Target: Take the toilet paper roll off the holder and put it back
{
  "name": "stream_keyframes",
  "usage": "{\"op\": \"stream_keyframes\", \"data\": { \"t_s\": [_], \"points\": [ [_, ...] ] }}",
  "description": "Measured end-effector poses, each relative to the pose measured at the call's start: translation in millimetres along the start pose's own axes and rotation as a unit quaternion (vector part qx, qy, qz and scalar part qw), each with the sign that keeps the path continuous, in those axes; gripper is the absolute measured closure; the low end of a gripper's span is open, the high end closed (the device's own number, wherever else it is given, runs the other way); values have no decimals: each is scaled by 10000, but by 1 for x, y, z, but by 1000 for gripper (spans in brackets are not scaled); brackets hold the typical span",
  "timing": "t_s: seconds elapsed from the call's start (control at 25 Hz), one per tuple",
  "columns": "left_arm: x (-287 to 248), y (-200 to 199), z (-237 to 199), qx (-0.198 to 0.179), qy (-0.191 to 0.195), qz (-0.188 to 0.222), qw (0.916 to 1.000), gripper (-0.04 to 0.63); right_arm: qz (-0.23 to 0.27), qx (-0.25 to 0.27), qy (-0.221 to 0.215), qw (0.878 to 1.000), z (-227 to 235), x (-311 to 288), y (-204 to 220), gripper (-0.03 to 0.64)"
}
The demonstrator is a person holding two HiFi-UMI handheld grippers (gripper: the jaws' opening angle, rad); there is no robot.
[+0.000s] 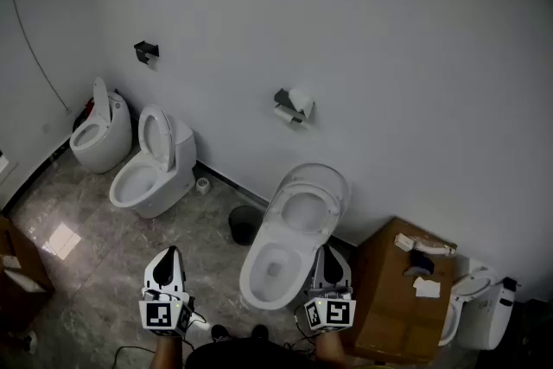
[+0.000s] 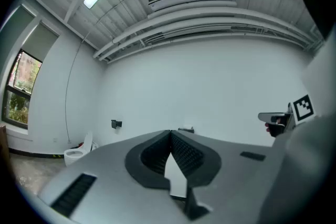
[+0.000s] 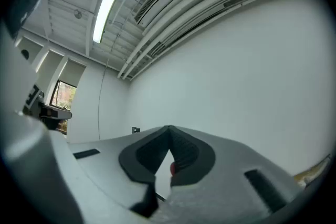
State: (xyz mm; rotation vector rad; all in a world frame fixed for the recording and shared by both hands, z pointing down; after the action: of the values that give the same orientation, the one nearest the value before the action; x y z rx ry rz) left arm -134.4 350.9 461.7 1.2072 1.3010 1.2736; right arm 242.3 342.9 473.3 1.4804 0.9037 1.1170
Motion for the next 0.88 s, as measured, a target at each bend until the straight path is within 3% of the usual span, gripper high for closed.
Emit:
{"op": "stream_keyframes", "data": {
  "t_s": [0.88],
  "points": [
    [-1, 4, 7, -4, 51, 1, 10000, 592, -119, 65, -222, 9997, -4, -2, -7, 614]
  ]
}}
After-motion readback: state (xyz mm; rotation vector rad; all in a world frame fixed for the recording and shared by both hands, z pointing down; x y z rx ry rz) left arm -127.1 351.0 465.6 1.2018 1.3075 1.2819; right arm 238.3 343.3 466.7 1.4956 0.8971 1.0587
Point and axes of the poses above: the fingertips, and each gripper's own axes: x backward along the fingers, z to its right, y out of its underside, the point moved 10 cm from there along x, backward along the fingers, and after that the axes turned 7 degrees about -y, right-handed, at the moved point
